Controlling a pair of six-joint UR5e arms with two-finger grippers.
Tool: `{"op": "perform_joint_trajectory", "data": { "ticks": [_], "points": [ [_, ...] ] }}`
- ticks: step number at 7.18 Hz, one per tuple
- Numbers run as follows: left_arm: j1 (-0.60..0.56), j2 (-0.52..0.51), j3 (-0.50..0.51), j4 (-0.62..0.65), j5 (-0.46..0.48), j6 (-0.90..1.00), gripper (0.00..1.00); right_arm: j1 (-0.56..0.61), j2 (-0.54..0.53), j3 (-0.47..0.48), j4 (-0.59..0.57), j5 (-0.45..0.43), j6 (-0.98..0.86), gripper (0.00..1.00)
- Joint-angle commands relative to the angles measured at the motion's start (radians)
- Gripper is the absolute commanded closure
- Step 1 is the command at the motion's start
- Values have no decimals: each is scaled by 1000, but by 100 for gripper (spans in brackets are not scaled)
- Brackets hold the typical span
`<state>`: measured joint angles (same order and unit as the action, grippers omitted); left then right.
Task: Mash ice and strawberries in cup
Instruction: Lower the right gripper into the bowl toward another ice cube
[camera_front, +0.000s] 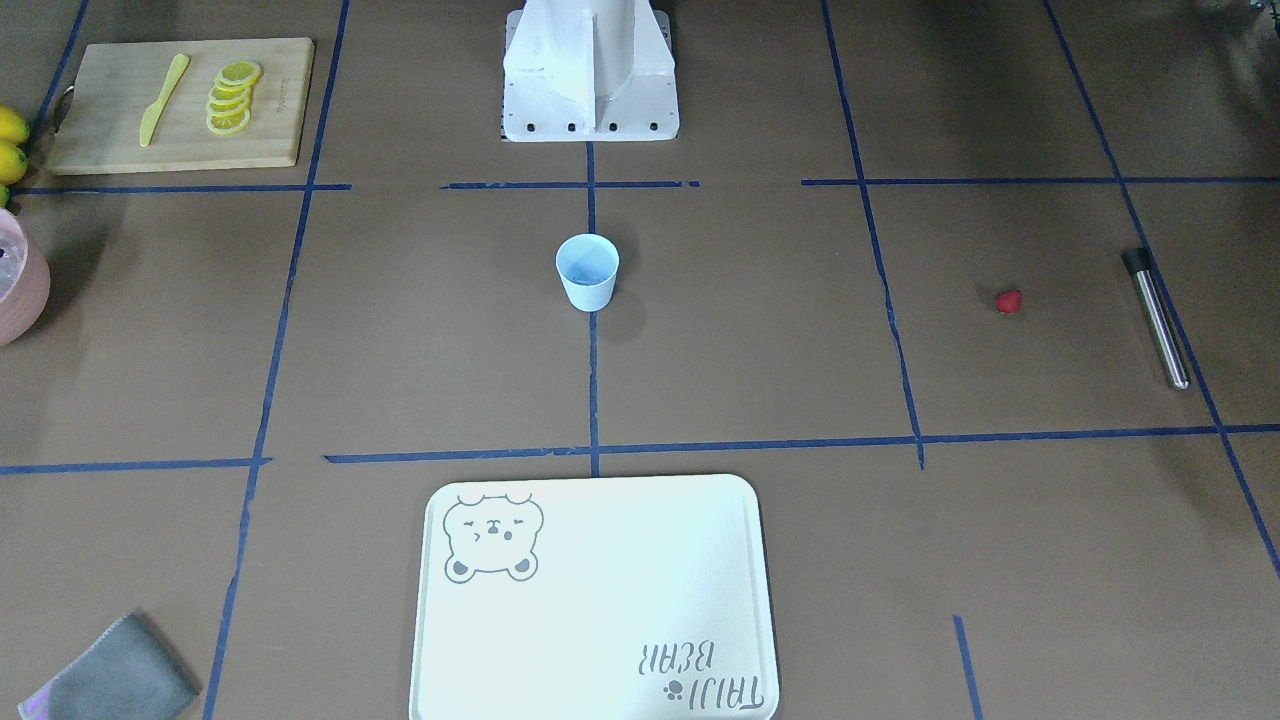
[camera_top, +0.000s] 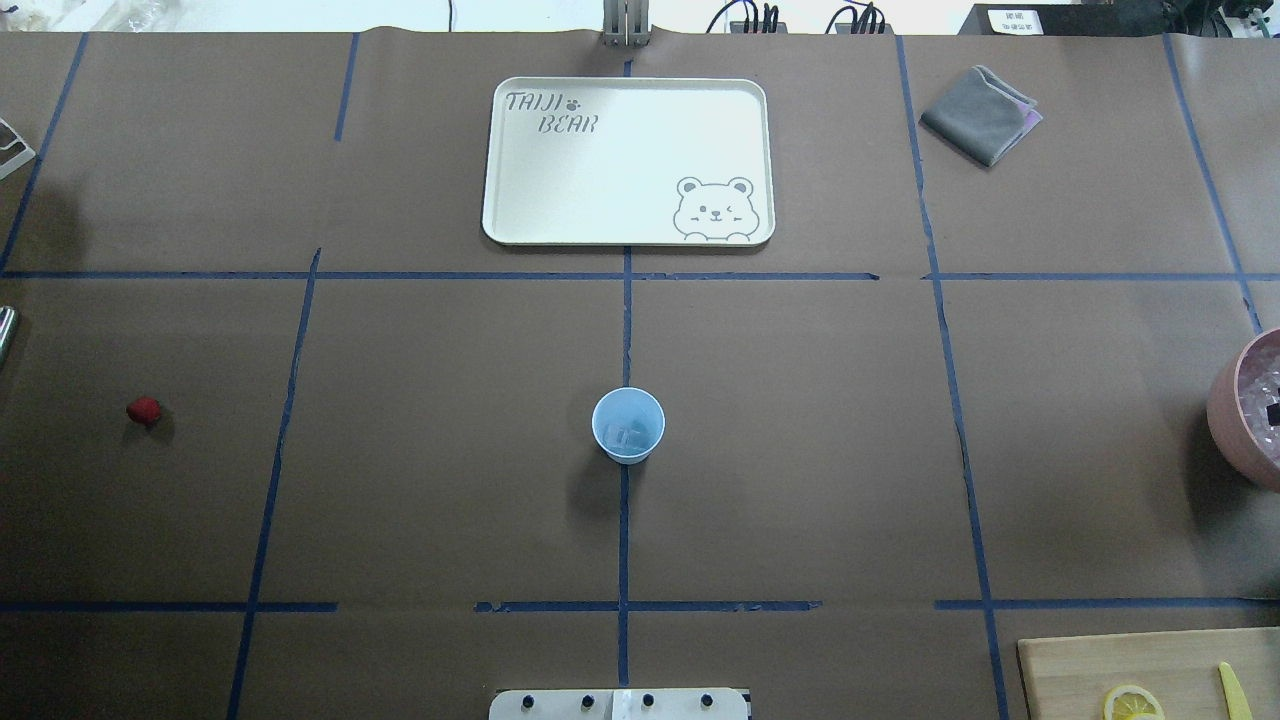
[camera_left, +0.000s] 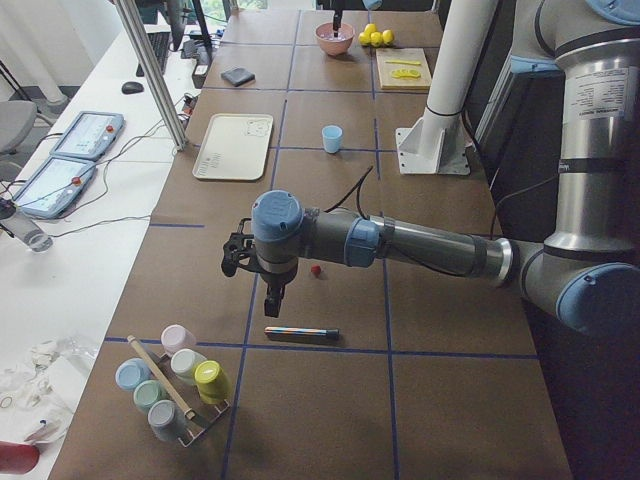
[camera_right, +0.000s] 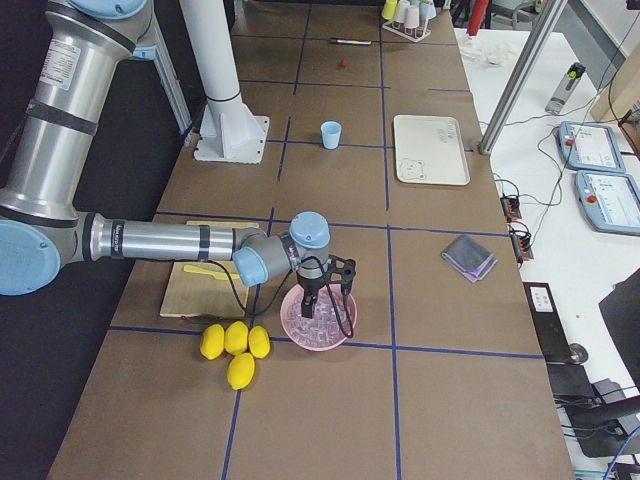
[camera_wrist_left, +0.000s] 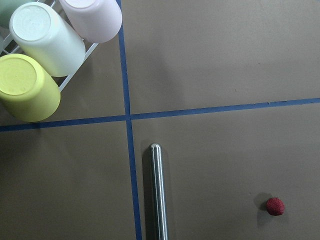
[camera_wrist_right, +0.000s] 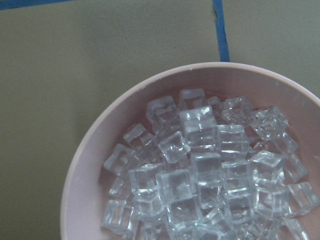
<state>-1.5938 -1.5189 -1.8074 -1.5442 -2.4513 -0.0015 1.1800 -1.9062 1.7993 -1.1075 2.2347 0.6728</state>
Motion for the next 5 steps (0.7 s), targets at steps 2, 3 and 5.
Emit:
{"op": "perform_joint_trajectory", "data": {
  "ticks": [2,3,5],
  "points": [
    [0,-1,0,-1,0,0,0,0,-4,-21,0,-1,-1,5],
    [0,-1,0,-1,0,0,0,0,-4,-26,0,-1,-2,12],
    [0,-1,-1,-1,0,0,0,0,-7,-29,5,-1,-7,23]
  ]
}}
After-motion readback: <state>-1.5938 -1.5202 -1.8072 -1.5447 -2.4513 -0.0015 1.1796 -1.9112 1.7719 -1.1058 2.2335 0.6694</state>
